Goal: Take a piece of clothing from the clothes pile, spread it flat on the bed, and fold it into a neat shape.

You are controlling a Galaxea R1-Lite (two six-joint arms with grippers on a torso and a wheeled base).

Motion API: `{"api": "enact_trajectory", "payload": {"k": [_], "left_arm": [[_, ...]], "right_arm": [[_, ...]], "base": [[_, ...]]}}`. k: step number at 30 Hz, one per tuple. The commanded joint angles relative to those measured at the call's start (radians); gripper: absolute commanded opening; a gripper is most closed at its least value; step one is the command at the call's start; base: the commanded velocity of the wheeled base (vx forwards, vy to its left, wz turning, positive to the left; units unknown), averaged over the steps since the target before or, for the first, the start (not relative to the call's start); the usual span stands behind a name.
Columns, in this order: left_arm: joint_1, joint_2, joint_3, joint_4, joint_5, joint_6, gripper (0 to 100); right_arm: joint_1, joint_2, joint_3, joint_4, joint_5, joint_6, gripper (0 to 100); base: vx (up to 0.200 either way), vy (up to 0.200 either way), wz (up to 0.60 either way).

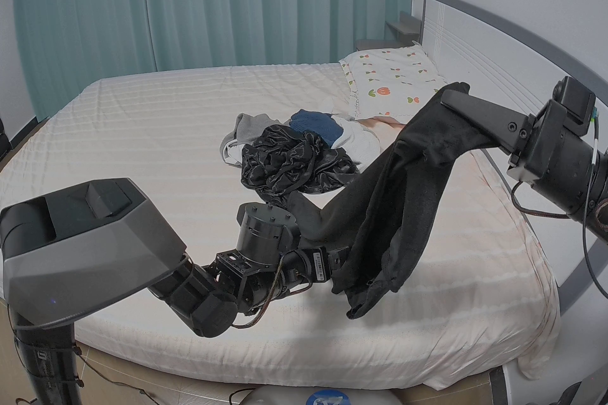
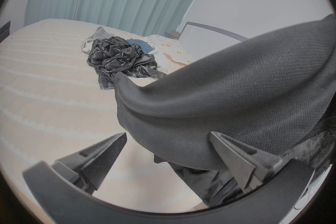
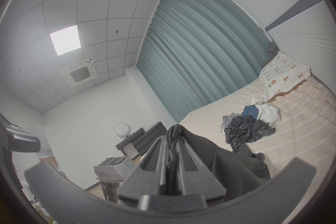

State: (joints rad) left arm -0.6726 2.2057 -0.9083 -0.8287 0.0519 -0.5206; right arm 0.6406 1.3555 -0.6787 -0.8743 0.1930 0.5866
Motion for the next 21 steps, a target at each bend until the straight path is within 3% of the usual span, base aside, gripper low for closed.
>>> {"api": "enact_trajectory", "payload": {"k": [1,8,21], "left_arm": [[-0.004,-0.057,0.095,-0.055,-0.029,-0.002,100],[-0.044,-0.130,0.212,-0.101,-0.060,0.001,100],[-0.093,-0.176,0.284,-0.104,-0.058,0.010,100]], "right_arm": [[-0.055,0.037,0.031,-0.008,0.010,0.002,0],[-0.110,0.112,0.019,-0.014,0.014,0.004,0],[-0.107,0.159,-0.033,-0.014,0.017,0.004,0]], "base": [[0.000,0.000,0.00],[0.000,0.000,0.00],[0.000,0.000,0.00]]}}
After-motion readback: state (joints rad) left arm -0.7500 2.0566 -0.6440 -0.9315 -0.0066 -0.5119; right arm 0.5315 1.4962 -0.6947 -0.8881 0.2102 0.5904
